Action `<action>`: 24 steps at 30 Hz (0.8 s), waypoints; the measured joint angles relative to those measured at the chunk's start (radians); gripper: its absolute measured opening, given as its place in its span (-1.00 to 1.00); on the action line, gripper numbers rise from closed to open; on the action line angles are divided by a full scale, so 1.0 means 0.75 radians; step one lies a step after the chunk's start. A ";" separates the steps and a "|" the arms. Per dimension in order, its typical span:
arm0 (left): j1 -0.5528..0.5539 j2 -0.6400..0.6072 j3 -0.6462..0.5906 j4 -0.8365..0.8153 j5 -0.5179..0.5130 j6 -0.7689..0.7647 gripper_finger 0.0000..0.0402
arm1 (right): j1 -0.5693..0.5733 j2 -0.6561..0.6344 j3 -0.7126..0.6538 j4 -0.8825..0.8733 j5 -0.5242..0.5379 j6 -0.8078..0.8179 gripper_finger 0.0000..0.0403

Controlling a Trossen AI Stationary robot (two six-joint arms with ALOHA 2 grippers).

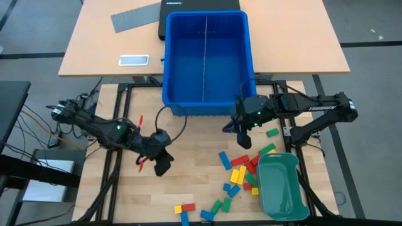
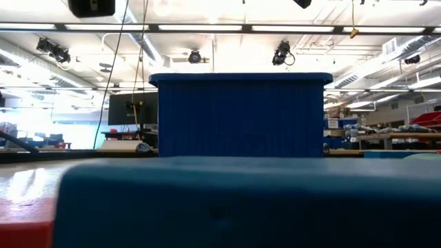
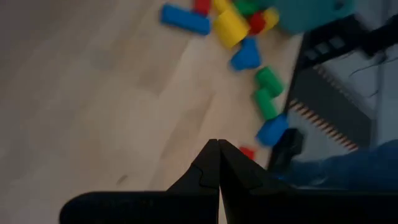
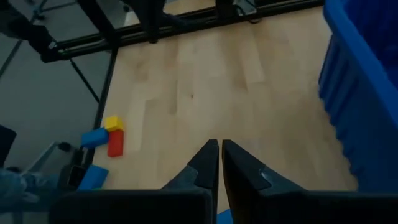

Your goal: Sort Items/Unsort Items

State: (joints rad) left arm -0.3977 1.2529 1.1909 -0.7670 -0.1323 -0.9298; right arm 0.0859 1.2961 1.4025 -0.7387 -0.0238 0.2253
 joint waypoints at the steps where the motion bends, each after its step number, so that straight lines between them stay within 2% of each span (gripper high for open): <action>1: -0.017 0.014 0.002 0.021 -0.016 -0.029 -0.97 | 0.008 0.000 0.000 0.001 0.001 0.000 -0.87; 10: -0.163 0.186 0.001 0.031 -0.046 -0.201 -0.97 | 0.060 0.000 0.000 -0.008 -0.048 0.032 -0.78; 19: -0.245 0.402 0.001 0.282 0.167 -0.208 -0.97 | 0.124 0.000 0.000 -0.019 -0.066 0.062 -0.59; 24: -0.281 0.523 0.001 0.398 0.249 -0.208 -0.85 | 0.130 0.010 0.000 -0.027 -0.065 0.094 -0.53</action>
State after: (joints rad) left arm -0.6085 1.6450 1.1917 -0.4683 0.0545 -1.0861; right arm 0.1837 1.3033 1.4025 -0.7589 -0.0727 0.2955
